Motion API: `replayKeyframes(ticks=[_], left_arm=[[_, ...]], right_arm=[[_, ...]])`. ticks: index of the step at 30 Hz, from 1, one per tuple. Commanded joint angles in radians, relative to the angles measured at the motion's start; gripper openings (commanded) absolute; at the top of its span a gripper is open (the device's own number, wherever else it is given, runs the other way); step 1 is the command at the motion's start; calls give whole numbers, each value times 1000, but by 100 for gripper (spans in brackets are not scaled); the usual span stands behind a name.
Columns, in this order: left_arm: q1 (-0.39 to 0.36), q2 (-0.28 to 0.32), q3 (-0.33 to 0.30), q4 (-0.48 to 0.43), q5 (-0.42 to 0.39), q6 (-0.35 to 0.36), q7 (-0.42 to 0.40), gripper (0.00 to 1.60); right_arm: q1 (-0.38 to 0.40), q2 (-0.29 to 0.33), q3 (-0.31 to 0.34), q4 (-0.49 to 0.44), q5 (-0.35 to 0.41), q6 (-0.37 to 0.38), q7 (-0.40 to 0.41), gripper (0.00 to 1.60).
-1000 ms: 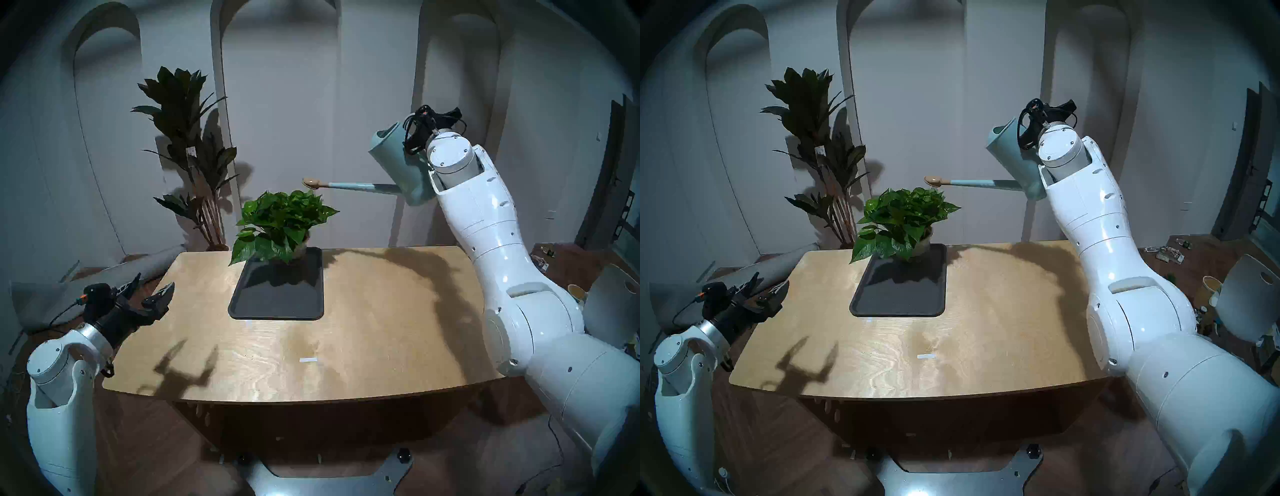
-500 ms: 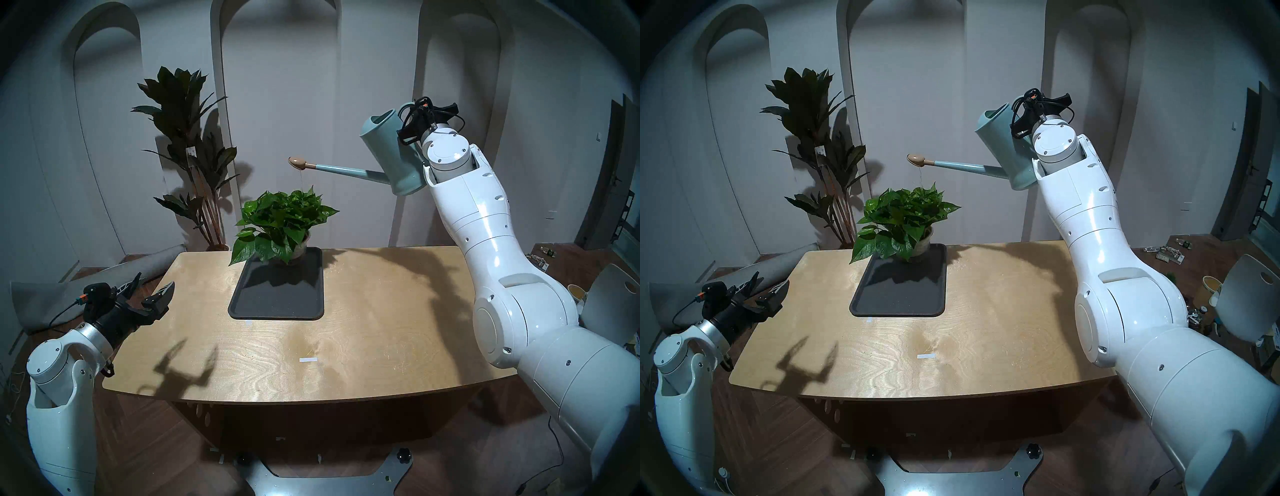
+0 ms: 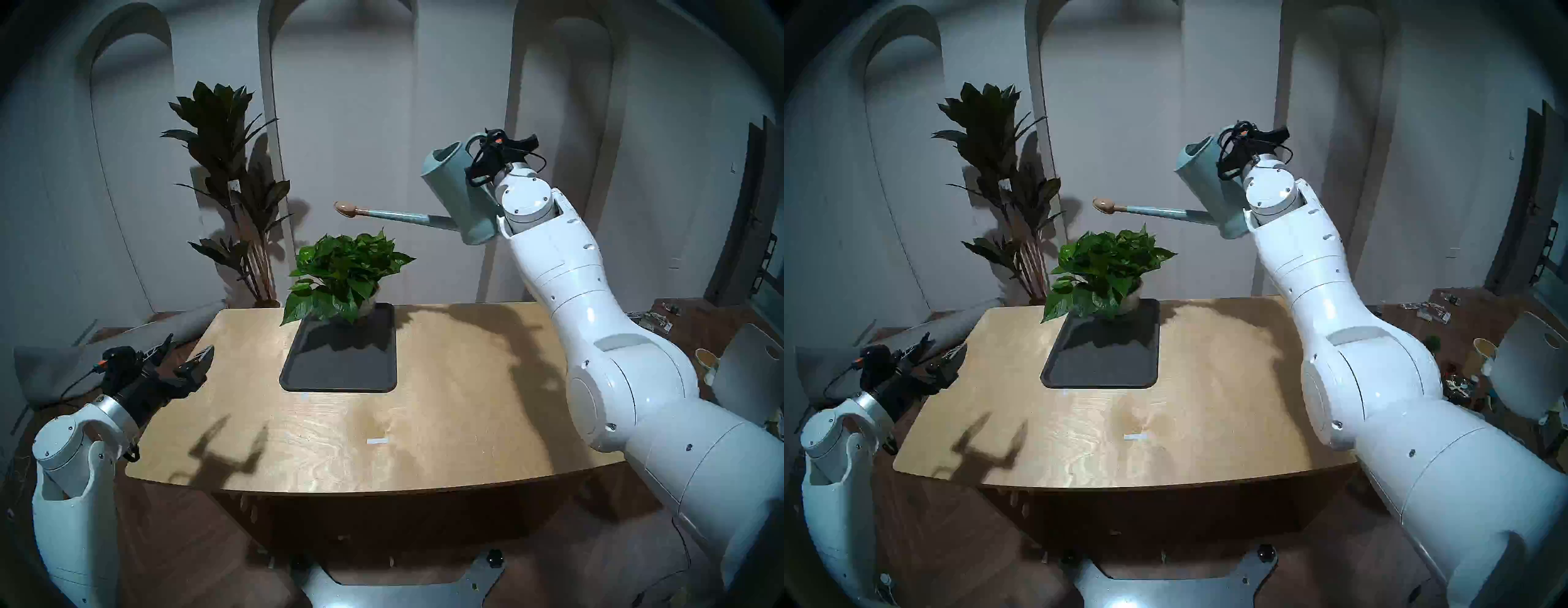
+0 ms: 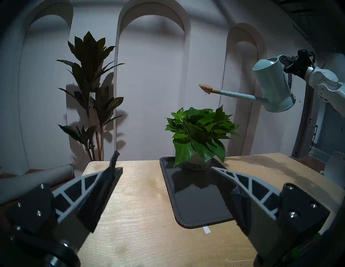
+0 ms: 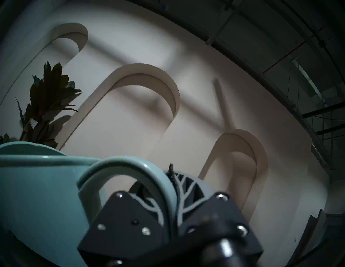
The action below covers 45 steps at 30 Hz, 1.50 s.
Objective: Pick up the watering can and pour water into the potted plant, then put the can down
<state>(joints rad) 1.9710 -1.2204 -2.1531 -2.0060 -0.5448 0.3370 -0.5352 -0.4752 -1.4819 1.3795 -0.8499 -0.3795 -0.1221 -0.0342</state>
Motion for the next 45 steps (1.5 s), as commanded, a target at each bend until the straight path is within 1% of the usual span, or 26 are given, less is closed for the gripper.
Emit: replayKeyframes(ticks=[1,4,9,15,16,17,20,23,25,28,32,33,34,35,36,42,43,45], left_arm=[[-2,4,0,-18,2,-4,-2,160],[-3,3,0,-18,3,-4,-2,160],[-2,3,0,-19,4,-4,-2,160],[-2,2,0,-21,5,-4,-2,160],[-2,2,0,-21,6,-4,-2,160],[-1,2,0,-21,6,-4,-2,160],[-1,2,-1,-22,7,-4,-2,160],[-1,1,-1,-23,7,-4,-2,160],[-1,1,-1,-22,7,-4,-2,160],[-2,2,0,-21,8,-4,-2,160],[-2,2,0,-21,8,-4,-2,160],[-3,2,0,-20,8,-4,-2,160],[-3,2,0,-20,8,-4,-2,160],[-3,2,0,-20,8,-4,-2,160],[-3,2,0,-20,8,-4,-3,160],[-4,2,0,-18,8,-3,-3,160],[-4,2,0,-18,8,-3,-3,160],[-4,2,0,-17,8,-3,-3,160]], right_arm=[[65,-11,-2,-104,-8,-69,-43,0],[69,8,-4,-122,-15,-80,-50,0],[51,30,-5,-157,-32,-98,-60,0],[-6,58,8,-213,-43,-119,-76,0],[-6,61,14,-201,-41,-130,-81,0],[-25,67,18,-225,-41,-128,-79,0],[-57,69,20,-246,-39,-144,-77,0],[-97,60,29,-268,-23,-166,-81,0],[-123,55,43,-283,-7,-184,-92,0],[-181,46,78,-310,37,-223,-121,0],[-242,42,96,-346,64,-264,-137,0],[-246,40,100,-340,69,-273,-142,0],[-246,40,100,-340,69,-273,-142,0],[-263,39,107,-351,78,-286,-148,0],[-303,45,124,-369,92,-304,-159,0],[-398,54,182,-407,140,-358,-191,0],[-398,54,182,-407,140,-358,-191,0],[-435,55,201,-422,158,-381,-199,0]])
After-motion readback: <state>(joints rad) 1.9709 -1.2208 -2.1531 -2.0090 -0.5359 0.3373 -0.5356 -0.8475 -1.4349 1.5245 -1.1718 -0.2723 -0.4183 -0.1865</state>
